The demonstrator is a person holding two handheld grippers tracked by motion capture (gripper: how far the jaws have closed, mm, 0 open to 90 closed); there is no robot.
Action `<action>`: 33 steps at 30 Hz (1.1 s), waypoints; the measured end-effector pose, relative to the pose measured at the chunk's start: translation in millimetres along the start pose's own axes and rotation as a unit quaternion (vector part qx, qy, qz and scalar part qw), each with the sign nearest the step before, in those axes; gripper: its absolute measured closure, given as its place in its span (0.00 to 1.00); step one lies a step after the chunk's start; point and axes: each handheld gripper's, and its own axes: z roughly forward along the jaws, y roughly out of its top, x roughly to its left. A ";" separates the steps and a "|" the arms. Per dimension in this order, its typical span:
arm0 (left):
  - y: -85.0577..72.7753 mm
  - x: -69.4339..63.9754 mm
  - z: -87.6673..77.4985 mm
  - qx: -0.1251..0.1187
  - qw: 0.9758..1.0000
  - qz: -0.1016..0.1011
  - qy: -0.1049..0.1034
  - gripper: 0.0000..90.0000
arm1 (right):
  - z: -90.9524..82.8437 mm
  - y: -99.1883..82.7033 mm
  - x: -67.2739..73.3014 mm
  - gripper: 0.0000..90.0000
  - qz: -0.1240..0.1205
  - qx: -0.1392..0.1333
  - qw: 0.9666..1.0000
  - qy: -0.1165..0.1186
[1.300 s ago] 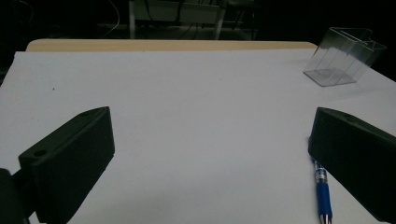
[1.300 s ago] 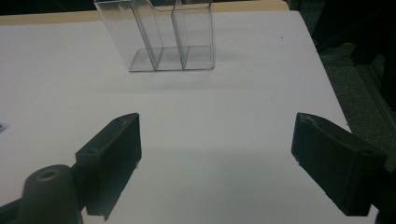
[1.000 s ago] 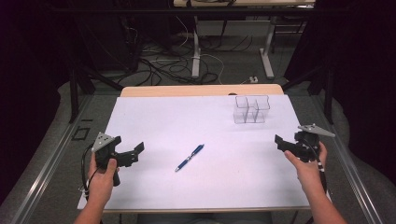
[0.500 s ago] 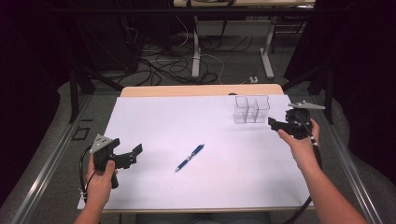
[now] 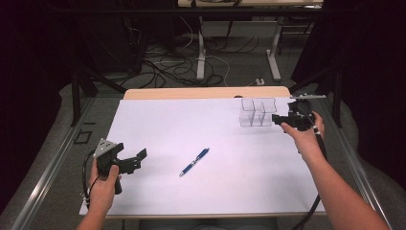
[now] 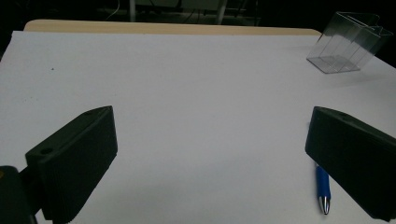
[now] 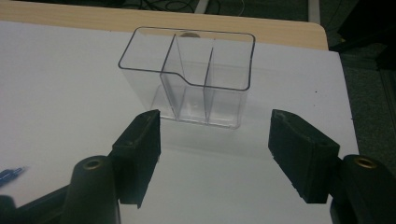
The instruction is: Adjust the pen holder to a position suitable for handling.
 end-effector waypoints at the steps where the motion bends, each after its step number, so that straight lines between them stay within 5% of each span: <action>1: -0.1 -0.2 0.2 0.001 1.000 0.000 -0.001 0.02 | 1.5 1.9 -0.4 0.40 0.007 0.005 1.000 0.000; 21: -0.2 2.7 1.3 0.002 1.000 -0.003 0.002 0.02 | 37.3 38.7 -9.0 0.57 0.013 0.068 0.997 -0.024; 33: 0.2 5.8 -0.5 0.003 1.000 -0.001 0.008 0.02 | 62.6 51.8 -21.5 0.68 0.046 0.086 0.994 -0.046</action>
